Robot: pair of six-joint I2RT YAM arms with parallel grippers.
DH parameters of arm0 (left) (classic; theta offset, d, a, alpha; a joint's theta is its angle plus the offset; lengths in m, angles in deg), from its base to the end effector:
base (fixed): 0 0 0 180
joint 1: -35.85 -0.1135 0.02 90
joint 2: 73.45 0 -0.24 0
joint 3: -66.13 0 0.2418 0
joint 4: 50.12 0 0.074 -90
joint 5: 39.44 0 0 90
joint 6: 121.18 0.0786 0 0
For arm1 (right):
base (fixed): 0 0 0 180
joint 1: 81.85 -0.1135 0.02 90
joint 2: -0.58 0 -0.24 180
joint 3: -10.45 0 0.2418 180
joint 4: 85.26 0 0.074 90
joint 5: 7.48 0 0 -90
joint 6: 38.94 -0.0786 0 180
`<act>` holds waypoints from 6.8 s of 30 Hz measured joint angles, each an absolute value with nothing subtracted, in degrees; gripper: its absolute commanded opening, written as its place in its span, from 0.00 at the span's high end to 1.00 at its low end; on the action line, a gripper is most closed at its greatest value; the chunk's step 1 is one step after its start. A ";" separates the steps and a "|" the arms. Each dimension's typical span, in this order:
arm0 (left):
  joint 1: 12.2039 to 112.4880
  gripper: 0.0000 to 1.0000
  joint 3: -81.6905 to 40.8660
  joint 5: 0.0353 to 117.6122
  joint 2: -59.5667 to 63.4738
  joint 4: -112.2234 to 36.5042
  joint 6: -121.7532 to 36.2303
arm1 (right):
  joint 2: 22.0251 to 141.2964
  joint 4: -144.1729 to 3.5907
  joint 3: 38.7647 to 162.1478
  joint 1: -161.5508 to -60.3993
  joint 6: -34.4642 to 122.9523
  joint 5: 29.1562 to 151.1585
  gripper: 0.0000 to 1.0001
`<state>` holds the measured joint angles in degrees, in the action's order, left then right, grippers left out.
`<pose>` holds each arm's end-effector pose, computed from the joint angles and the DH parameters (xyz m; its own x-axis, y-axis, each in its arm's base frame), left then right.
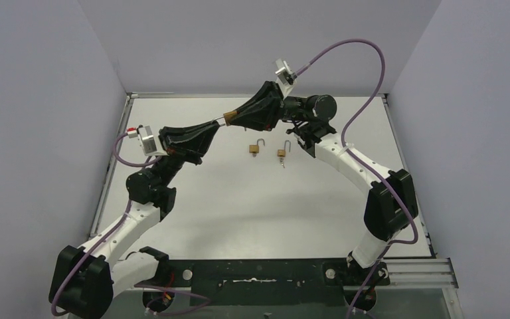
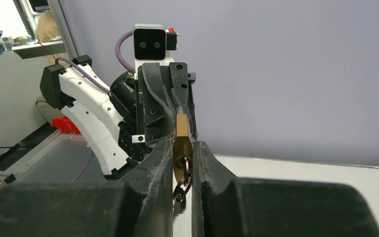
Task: Lock with the key
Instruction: Lock the lock.
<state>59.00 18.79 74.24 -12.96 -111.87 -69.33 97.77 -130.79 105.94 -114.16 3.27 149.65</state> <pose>0.2025 -0.1209 0.3769 0.1691 -0.6876 -0.7062 0.9012 0.3979 -0.1716 0.2716 0.2575 0.4168 -0.1767 0.2288 -0.9573 -0.9505 -0.2922 0.1056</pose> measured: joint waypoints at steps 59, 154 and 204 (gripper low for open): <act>55.18 0.61 10.17 87.10 -9.03 -110.98 -84.74 | 97.92 -133.80 111.89 -111.87 -18.30 156.99 1.00; 56.14 1.00 4.12 90.05 -5.66 -103.13 -87.78 | 99.58 -129.12 113.66 -110.29 -14.68 158.37 1.00; 61.30 1.00 2.74 80.74 -0.09 -111.30 -81.33 | 99.91 -126.46 116.96 -110.08 -11.09 156.99 1.00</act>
<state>61.30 2.74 80.74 -0.09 -111.30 -81.33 99.91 -126.46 116.96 -110.08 -11.09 156.99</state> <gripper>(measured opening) 0.024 0.171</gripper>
